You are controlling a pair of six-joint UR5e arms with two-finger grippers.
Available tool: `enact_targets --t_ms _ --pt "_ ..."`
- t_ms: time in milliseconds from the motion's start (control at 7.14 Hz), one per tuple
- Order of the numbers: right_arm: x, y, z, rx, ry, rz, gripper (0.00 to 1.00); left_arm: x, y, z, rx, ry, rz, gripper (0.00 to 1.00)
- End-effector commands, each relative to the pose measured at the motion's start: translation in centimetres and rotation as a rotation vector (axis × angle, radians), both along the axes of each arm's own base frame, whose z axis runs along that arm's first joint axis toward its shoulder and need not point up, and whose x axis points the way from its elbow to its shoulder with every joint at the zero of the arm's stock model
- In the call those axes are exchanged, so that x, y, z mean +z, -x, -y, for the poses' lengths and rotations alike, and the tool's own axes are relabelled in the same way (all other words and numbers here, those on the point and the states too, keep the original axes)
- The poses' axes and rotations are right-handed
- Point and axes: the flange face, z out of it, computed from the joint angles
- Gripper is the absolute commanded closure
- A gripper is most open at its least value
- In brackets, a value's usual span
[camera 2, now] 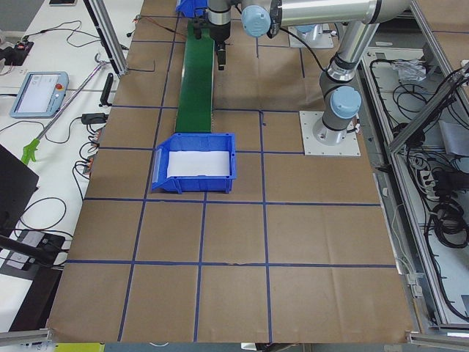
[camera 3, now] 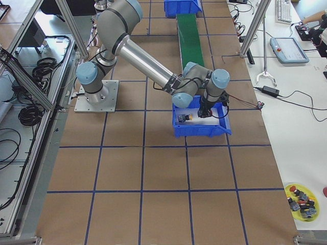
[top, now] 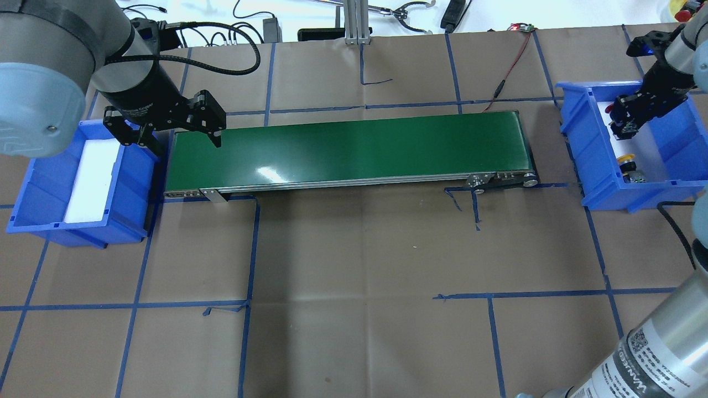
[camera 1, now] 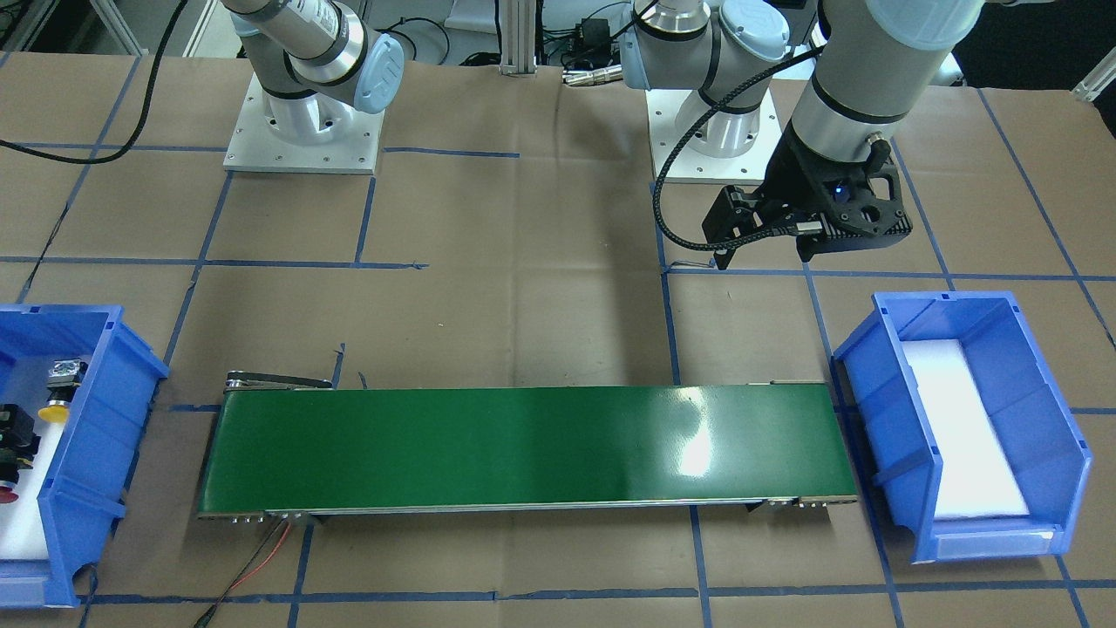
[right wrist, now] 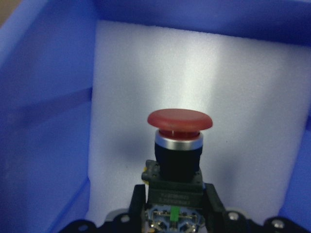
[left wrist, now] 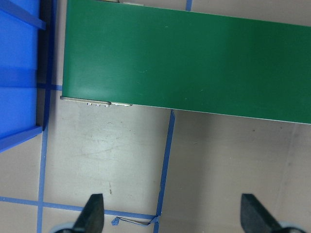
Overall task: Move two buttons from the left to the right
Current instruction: 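Carry the red button with the right gripper into the bin, then lower the red button beside the yellow one and open the right gripper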
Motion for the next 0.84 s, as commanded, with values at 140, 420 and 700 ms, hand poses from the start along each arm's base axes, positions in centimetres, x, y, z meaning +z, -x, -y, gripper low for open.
enact_targets --t_ms 140,420,700 --pt "-1.6 0.0 0.1 -0.003 -0.015 0.009 0.78 0.0 0.0 0.0 0.001 0.000 -0.002 0.00" --pt "-1.3 -0.1 0.3 -0.023 -0.005 0.018 0.14 0.0 0.0 0.0 0.001 0.000 -0.002 0.00" --pt "0.1 0.0 0.5 -0.026 0.019 0.014 0.07 0.0 0.0 0.0 0.001 0.000 -0.002 0.00"
